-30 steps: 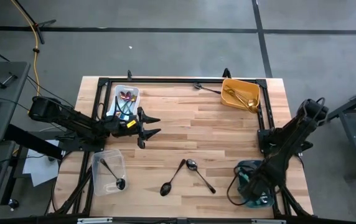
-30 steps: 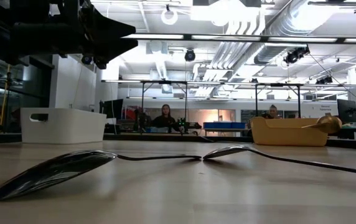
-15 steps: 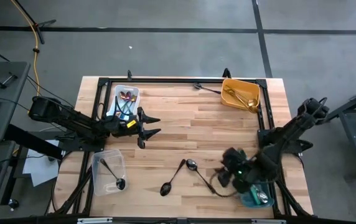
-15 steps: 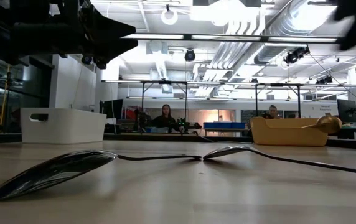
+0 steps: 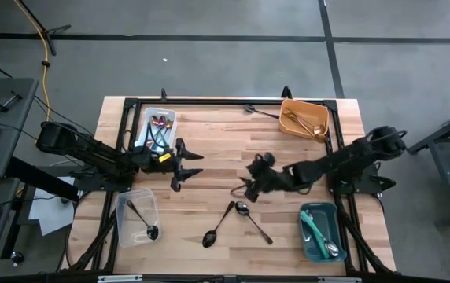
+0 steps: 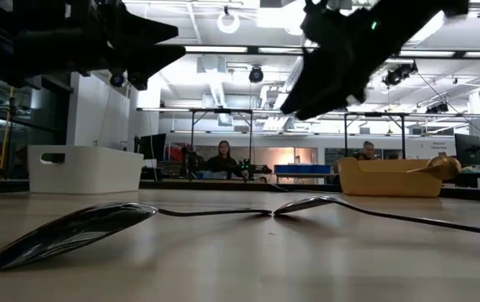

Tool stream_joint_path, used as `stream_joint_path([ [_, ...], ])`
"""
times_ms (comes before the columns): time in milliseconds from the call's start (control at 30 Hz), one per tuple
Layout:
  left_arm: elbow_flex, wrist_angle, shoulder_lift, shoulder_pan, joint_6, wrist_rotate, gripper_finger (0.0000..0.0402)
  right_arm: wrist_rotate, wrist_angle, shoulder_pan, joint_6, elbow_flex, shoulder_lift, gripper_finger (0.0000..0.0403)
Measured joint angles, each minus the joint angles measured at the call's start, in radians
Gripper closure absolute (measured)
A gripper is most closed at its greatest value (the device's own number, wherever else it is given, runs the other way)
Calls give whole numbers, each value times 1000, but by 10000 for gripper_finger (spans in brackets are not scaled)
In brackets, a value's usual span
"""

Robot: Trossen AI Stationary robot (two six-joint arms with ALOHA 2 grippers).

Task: Sort silverware by color (type)
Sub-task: Put the black spoon into the transparent bin

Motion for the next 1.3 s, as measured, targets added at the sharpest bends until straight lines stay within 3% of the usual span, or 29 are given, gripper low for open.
stream_joint_path([
  [233, 0, -4, 0, 0, 1, 19, 190, -163, 898, -100, -268, -335, 0, 176],
  [367, 3, -2, 0, 0, 26, 12, 190, -244, 1110, -129, -393, -372, 0, 176],
  [533, 26, -1, 0, 0, 44, 10, 190, -253, 1095, -145, -492, -331, -1, 176],
  [1300, 28, -38, 0, 0, 27, 7, 190, -254, 1016, -149, -490, -318, 0, 176],
])
